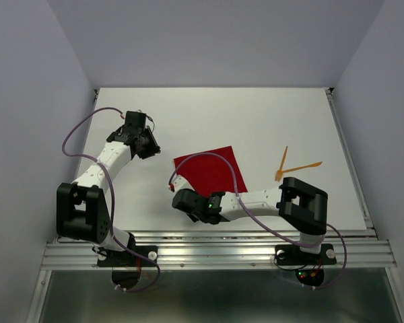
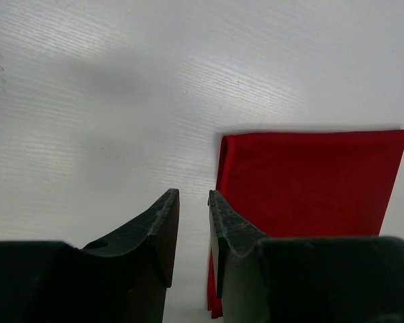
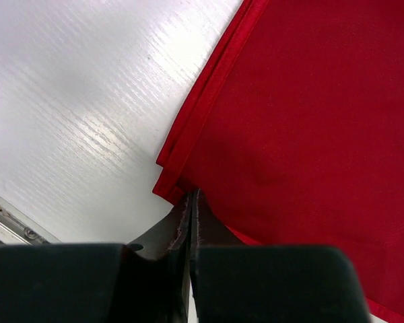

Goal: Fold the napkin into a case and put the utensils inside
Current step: Pick up the top corner of the square-folded napkin from the center of the board.

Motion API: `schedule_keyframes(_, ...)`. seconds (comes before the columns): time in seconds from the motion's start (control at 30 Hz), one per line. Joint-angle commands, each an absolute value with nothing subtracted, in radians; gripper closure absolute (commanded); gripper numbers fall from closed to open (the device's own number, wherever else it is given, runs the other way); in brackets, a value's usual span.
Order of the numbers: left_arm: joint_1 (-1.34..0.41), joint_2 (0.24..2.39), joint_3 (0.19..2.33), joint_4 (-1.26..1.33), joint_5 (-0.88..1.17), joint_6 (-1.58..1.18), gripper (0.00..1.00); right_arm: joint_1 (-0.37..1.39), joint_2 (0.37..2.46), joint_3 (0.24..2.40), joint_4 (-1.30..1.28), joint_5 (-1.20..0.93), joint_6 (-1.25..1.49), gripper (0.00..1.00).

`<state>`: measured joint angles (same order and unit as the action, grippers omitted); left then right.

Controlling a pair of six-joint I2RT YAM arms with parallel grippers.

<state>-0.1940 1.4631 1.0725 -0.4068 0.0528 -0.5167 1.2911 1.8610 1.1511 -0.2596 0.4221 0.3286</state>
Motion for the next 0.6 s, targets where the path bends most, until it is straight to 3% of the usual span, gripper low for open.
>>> schedule_keyframes(0.0, -0.19, 1.459, 1.065, -0.391, 0.066, -0.502, 0.64, 1.299, 1.838, 1.17, -0.198, 0.463, 0.348, 0.99)
schedule_keyframes(0.17, -0.19, 1.457, 1.063, -0.39, 0.066, -0.5, 0.64, 1.299, 1.795, 1.154, -0.177, 0.476, 0.338, 0.97)
schedule_keyframes(0.3, -0.19, 1.462, 1.061, -0.387, 0.063, -0.499, 0.64, 1.299, 1.793, 1.154, -0.169, 0.404, 0.322, 0.68)
schedule_keyframes(0.57, -0.19, 1.462, 1.066, -0.385, 0.064, -0.495, 0.64, 1.299, 1.832, 1.164, -0.161, 0.354, 0.328, 0.59)
